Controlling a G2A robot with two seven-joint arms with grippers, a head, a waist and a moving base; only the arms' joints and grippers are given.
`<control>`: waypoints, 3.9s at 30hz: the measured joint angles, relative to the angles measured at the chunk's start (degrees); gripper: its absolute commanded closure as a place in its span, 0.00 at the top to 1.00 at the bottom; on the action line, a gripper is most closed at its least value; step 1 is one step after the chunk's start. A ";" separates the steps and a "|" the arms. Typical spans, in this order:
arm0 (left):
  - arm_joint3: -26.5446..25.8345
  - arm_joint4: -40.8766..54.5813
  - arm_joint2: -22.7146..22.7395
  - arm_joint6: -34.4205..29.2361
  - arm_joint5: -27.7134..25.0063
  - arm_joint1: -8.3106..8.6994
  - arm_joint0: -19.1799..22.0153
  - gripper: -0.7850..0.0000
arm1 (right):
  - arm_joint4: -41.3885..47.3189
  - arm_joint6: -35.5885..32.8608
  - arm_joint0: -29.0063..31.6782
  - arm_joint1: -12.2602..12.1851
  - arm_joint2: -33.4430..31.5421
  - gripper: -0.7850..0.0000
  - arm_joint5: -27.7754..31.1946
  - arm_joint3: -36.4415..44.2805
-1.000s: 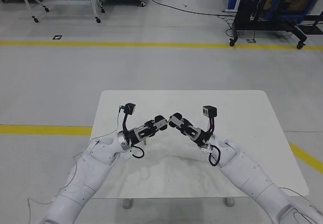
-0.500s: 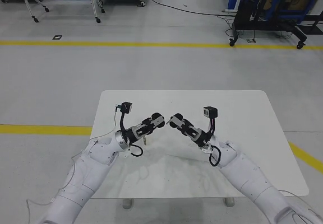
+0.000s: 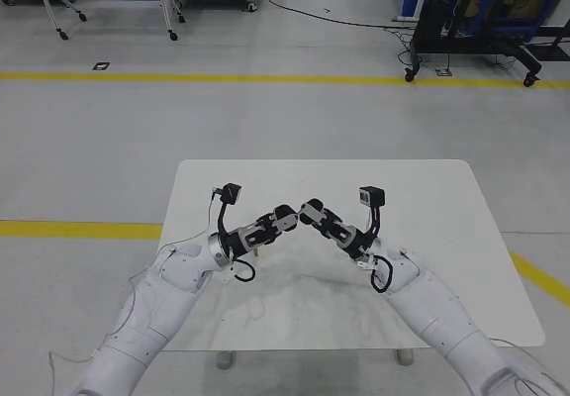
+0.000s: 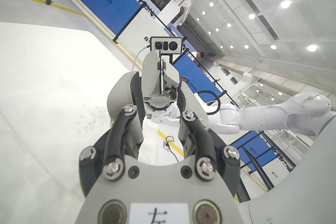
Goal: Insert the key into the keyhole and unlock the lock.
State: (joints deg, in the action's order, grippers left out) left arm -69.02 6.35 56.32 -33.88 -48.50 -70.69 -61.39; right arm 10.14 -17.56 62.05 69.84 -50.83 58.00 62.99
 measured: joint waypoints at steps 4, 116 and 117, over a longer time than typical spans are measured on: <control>0.04 0.11 -0.05 -0.04 0.26 -0.02 0.01 0.12 | -0.43 -0.76 0.17 0.49 -0.53 0.00 0.00 -0.16; -3.72 -16.07 3.61 2.60 -3.64 3.84 -1.06 1.00 | -6.78 -26.76 4.83 -12.47 -17.62 0.00 0.00 9.24; -3.72 -16.07 3.61 2.60 -3.64 3.84 -1.06 1.00 | -6.78 -26.76 4.83 -12.46 -17.61 0.00 0.00 9.23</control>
State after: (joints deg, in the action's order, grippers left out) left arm -72.75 -9.72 59.92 -31.27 -52.14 -66.84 -62.45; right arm 3.36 -44.31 66.88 57.37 -68.44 58.00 72.22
